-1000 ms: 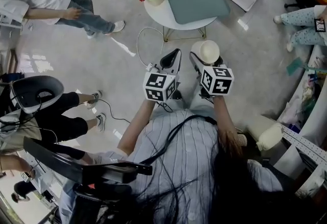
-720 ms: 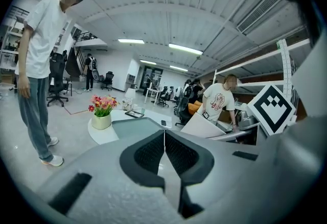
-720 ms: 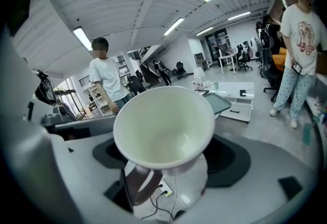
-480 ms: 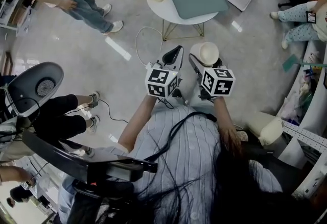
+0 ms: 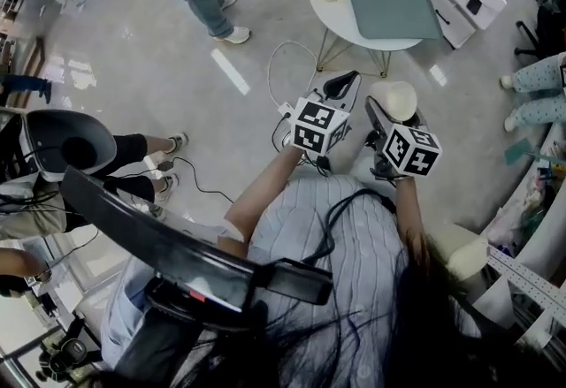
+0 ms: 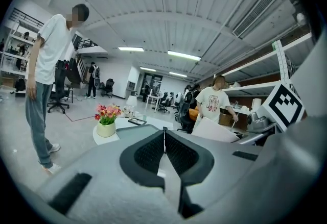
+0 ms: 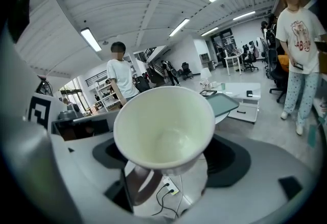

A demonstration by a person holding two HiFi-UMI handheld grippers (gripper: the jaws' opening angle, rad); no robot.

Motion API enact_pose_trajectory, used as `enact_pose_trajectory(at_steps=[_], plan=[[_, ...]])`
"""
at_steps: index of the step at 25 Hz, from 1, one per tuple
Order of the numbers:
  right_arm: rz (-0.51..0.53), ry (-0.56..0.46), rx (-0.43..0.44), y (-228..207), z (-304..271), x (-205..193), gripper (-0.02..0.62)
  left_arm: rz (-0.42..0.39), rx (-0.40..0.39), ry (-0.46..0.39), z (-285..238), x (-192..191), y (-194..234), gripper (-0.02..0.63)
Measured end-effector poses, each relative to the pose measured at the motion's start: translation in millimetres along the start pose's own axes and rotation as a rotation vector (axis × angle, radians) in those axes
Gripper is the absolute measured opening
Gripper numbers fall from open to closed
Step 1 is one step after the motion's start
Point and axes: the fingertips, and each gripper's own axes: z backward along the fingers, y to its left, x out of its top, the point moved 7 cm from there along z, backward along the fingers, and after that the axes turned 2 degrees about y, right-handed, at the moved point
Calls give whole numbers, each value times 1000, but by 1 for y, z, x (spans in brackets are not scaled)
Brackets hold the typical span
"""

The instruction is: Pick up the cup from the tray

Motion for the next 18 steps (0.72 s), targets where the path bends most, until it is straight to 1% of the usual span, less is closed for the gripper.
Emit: enact_pose_trajectory(at_steps=[9, 18], plan=[[15, -7, 35, 16, -7, 3, 407, 9, 42, -14, 16, 0, 13, 15], [21, 12, 30, 22, -4, -8, 407, 32, 48, -15, 25, -4, 13, 15]])
